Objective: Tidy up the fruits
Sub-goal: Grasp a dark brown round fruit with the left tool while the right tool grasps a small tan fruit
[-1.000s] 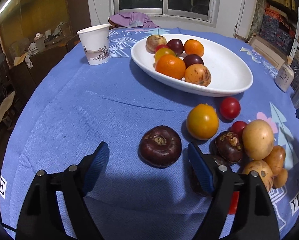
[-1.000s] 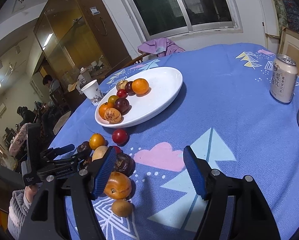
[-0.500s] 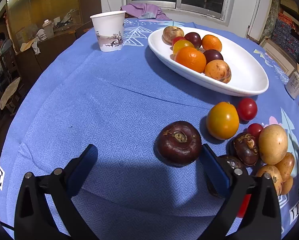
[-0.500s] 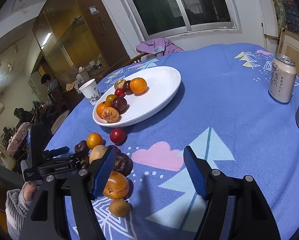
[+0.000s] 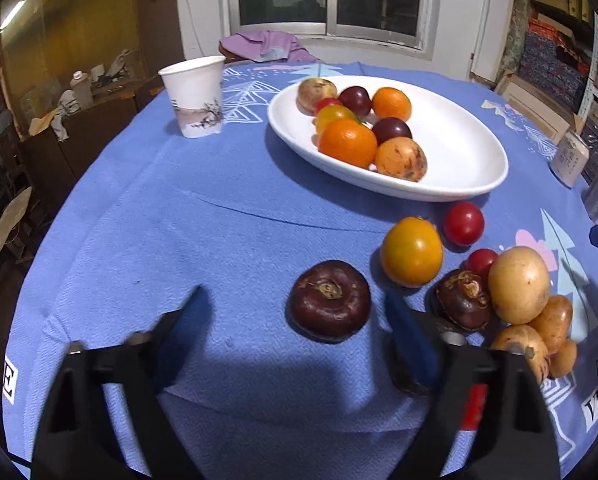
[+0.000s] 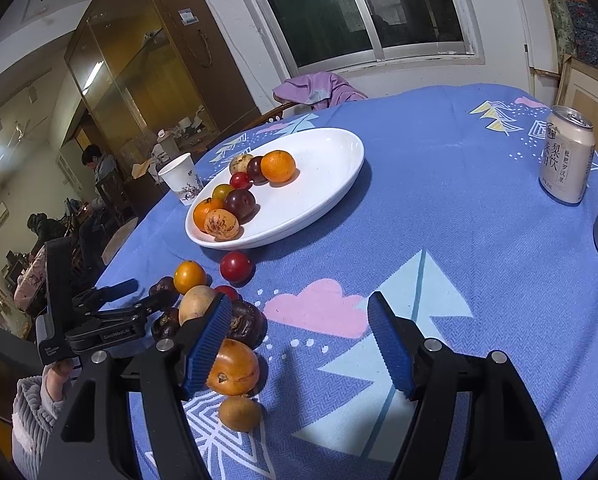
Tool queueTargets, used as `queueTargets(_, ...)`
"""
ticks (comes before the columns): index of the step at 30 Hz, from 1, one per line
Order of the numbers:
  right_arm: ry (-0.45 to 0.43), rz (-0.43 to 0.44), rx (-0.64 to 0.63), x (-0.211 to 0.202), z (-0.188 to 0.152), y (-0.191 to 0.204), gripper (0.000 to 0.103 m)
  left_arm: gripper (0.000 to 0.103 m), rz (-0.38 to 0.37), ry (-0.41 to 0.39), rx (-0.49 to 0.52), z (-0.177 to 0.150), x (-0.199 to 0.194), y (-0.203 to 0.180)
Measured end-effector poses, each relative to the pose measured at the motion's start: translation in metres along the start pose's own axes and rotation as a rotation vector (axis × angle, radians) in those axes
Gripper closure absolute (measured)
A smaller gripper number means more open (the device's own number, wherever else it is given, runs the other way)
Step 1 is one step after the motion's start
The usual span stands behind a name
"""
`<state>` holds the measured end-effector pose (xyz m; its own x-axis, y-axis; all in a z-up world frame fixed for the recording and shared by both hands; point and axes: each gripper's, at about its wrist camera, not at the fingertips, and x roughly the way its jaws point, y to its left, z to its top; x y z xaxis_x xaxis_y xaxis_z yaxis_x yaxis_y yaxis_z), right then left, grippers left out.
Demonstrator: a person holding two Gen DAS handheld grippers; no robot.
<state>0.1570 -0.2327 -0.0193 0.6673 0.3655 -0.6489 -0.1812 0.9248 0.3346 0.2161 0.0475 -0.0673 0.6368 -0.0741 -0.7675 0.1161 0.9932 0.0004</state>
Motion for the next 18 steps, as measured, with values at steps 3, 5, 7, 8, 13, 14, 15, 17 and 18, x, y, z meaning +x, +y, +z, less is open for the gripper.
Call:
queueTargets(3, 0.000, -0.001, 0.000, 0.000, 0.000, 0.000, 0.031, 0.034, -0.027, 0.034, -0.003, -0.001, 0.007, 0.001)
queueTargets(5, 0.000, 0.000, 0.000, 0.000, 0.000, 0.000, 0.031, 0.034, -0.035, 0.035, -0.007, -0.002, 0.007, 0.003)
queueTargets(7, 0.000, -0.002, -0.001, 0.000, 0.000, 0.000, 0.031, 0.034, -0.035, 0.035, -0.009, -0.002, 0.007, 0.004)
queueTargets(8, 0.002, -0.003, -0.003, 0.000, -0.001, 0.001, 0.031, 0.034, -0.035, 0.035, -0.012, -0.002, 0.007, 0.004)
queueTargets(13, 0.037, -0.002, -0.043, 0.004, -0.005, 0.009, 0.031, 0.061, 0.012, 0.021, -0.066, -0.002, 0.003, 0.025)
queueTargets(14, 0.050, 0.001, -0.060, 0.005, -0.006, 0.012, 0.031, 0.061, -0.012, 0.021, -0.096, -0.002, 0.003, 0.033)
queueTargets(15, 0.065, 0.008, -0.081, 0.005, -0.008, 0.015, 0.031, 0.061, -0.027, 0.019, -0.112, -0.002, 0.002, 0.037)
queueTargets(17, 0.100, 0.028, -0.128, 0.004, -0.011, 0.022, 0.031, 0.061, -0.014, 0.017, -0.105, -0.002, 0.002, 0.037)
queueTargets(18, 0.115, 0.035, -0.145, 0.003, -0.014, 0.023, 0.031, 0.061, -0.009, 0.017, -0.094, -0.002, 0.002, 0.035)
